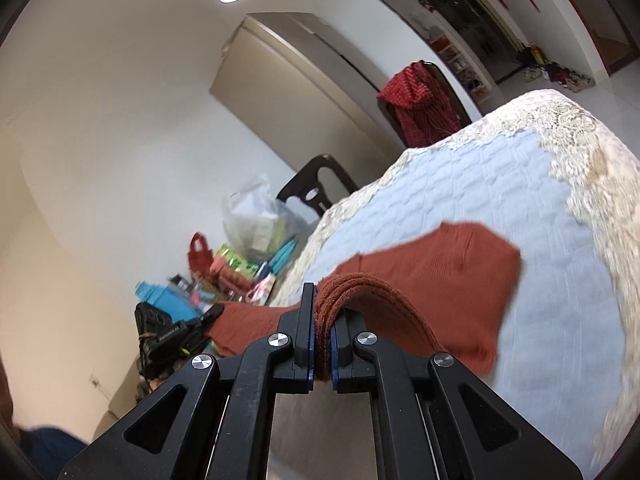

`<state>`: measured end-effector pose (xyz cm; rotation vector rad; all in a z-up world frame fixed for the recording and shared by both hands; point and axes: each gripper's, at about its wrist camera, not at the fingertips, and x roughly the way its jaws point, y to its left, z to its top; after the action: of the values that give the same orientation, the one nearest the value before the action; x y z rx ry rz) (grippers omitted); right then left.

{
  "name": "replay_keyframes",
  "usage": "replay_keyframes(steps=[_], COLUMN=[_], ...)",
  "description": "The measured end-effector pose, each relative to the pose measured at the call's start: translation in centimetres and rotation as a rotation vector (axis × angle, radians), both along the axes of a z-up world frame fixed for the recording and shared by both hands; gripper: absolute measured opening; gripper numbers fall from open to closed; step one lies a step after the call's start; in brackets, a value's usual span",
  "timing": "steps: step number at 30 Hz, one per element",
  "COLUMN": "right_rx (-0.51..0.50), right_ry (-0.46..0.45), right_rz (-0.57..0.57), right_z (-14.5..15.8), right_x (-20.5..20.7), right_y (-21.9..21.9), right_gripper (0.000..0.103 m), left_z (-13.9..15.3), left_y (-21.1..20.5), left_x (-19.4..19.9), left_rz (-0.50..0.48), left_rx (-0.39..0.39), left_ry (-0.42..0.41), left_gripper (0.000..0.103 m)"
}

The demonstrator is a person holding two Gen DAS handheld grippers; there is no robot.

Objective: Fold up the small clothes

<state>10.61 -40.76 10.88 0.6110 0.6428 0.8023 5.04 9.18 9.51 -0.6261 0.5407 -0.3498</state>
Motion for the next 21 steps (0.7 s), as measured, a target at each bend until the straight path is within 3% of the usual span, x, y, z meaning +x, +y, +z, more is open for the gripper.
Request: replay_keyframes(steps=[4,9,12,19,21], right_rx=[0.019,-0.014,-0.033,-0.018,-0.013], right_ry=[0.072,0.255,0.338,0.424,0.444], right_rz=[-0.017,-0.062,-0.066,-0.113,-0.136], right_z=[-0.8,-5.4,-8.0,-9.4,-9.6], right_x=[4.9,10.5,12.0,14.1,14.5], right_y=[0.4,0.9,1.3,0.4,0.3], right_gripper=[0.005,0.005,0.005,0.008,0.025], left_z=[-1.1,-6.6,-8.9,-9.4,-9.1], left_y=[-0.6,-0.7,-0.6,-0.8,-0.7], left_x=[5.6,10.9,12.0,13.2,13.3], left_rz=[0.002,0.024,0.026,0.006,0.01], left_rx=[0.026,0.04,0.05,0.02,0.012], left_ry=[0.08,0.283,0.357,0.402,0.394], left_gripper=[0.007,0.007,0.007,0.01,0.021])
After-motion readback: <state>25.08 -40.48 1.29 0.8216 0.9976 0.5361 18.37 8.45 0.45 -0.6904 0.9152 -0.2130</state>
